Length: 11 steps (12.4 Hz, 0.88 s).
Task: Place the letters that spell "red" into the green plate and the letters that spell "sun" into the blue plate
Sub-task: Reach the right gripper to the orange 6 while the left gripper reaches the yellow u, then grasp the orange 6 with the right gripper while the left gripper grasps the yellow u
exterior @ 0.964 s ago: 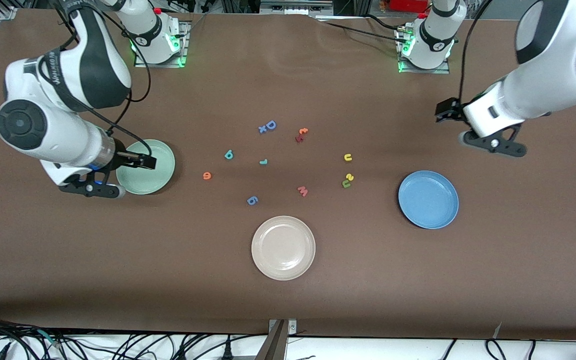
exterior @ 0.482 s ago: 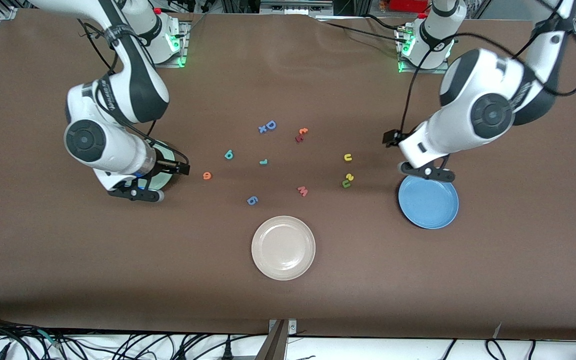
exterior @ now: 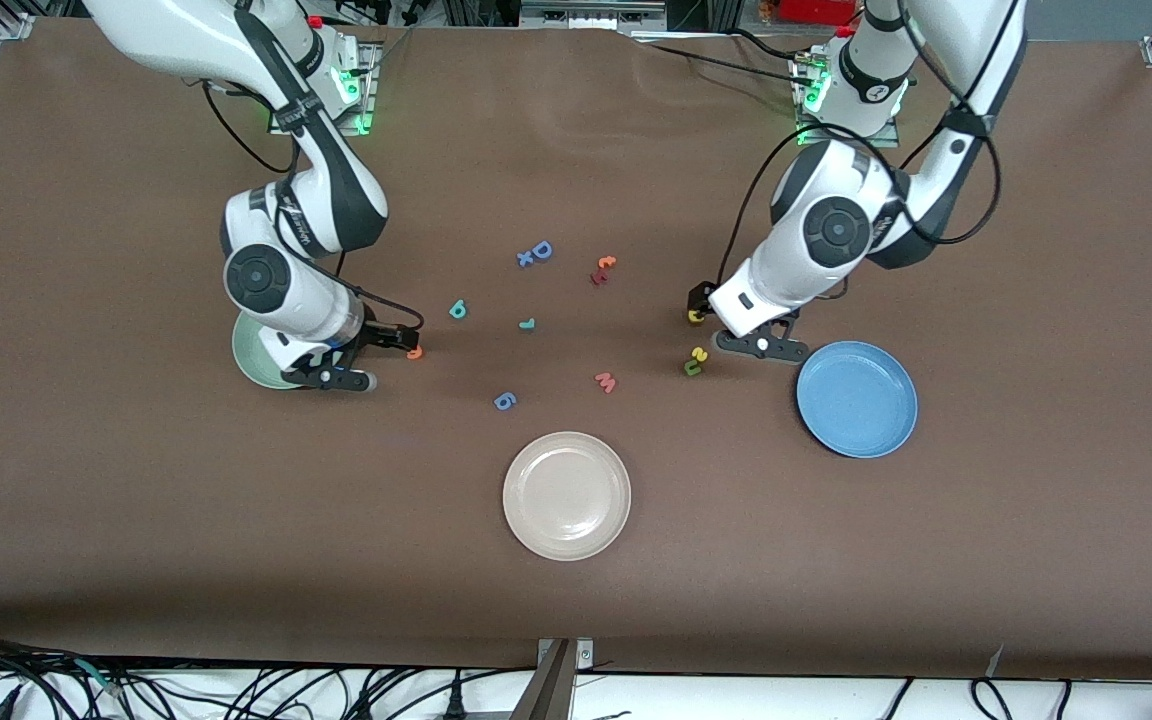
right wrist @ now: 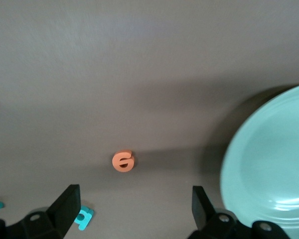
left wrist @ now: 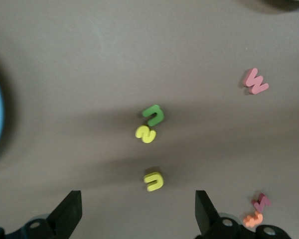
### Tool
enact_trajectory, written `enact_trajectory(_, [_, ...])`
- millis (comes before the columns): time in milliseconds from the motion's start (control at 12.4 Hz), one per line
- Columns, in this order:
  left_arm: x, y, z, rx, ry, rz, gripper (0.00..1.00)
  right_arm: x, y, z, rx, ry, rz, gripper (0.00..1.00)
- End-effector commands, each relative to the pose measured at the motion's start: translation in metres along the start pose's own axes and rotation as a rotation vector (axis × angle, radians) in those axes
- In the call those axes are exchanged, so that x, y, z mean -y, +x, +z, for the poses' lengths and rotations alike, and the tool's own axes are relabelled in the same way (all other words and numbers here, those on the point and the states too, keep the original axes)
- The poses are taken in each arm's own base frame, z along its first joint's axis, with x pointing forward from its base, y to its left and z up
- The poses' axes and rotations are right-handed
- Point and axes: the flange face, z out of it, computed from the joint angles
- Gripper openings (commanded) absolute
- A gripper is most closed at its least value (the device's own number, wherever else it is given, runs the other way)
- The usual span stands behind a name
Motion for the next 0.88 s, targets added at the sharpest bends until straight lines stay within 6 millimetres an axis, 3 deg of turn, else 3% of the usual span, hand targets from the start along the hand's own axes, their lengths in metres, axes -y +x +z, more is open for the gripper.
enact_trajectory(0, [-0.008,-0.003,0.029,-0.001,0.039,0.001,1.0,0.009,-0.003,0.023,0.01,0.023,0.025,0.99])
enact_trajectory(161, [-0.004,-0.003,0.056,-0.001,0.121,-0.005,1.0,0.009,-0.001,0.037,0.006,0.027,0.025,0.97])
enact_trajectory(402, [-0.019,-0.01,0.09,0.011,0.114,-0.095,1.0,0.018,-0.004,0.052,-0.001,0.03,0.002,0.87])
enact_trajectory(562, [-0.023,-0.011,0.099,0.001,0.104,-0.11,1.0,0.019,-0.004,0.056,-0.004,0.031,0.0,0.66])
enact_trajectory(803, [-0.028,-0.016,0.104,0.009,0.108,-0.116,0.99,0.019,-0.004,0.063,-0.002,0.025,-0.01,0.64])
